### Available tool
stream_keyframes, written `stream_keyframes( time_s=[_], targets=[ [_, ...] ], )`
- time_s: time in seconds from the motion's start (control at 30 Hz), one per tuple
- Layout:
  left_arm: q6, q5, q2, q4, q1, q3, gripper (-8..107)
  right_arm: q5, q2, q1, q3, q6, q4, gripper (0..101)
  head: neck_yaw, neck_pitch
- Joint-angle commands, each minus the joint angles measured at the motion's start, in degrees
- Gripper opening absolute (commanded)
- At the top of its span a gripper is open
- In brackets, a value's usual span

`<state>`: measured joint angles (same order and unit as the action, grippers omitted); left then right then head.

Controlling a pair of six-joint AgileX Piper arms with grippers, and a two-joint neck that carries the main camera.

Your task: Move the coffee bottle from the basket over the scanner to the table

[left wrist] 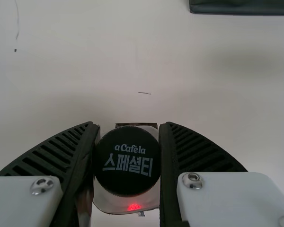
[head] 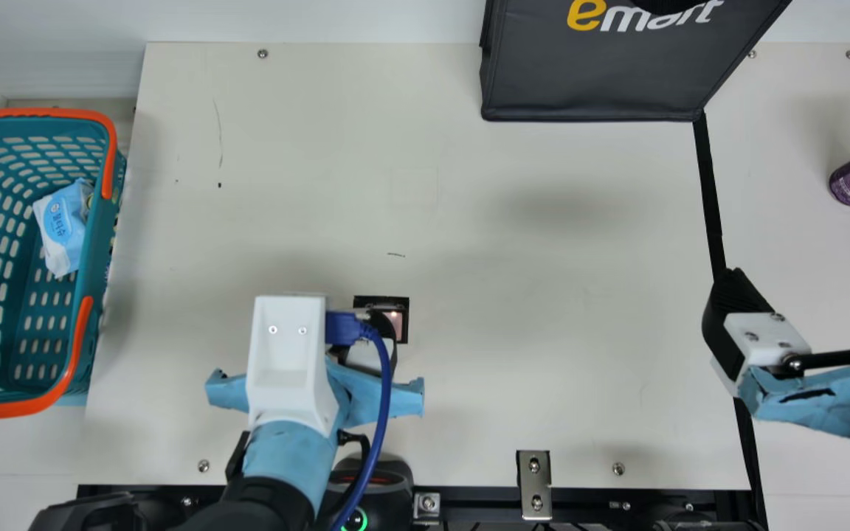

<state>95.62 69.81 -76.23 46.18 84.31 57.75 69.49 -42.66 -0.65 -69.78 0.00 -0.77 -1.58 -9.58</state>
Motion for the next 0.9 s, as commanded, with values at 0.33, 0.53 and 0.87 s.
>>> stream_keyframes(
  time_s=[0.33, 0.53, 0.87],
  targets=[
    [0.51, -2.94, -1.57, 2.39, -0.07, -2.61, -8, 0.00, 0.00, 0.00, 0.00, 0.00, 0.00, 95, 0.00, 1.66],
    [0.37, -6.17, -2.36, 3.66, -2.24, -4.24, -5, 0.00, 0.00, 0.00, 0.00, 0.00, 0.00, 95, 0.00, 1.66],
    [1.03, -9.45, -3.12, 4.88, -3.99, -5.46, 29, 0.00, 0.00, 0.00, 0.00, 0.00, 0.00, 95, 0.00, 1.66]
  ],
)
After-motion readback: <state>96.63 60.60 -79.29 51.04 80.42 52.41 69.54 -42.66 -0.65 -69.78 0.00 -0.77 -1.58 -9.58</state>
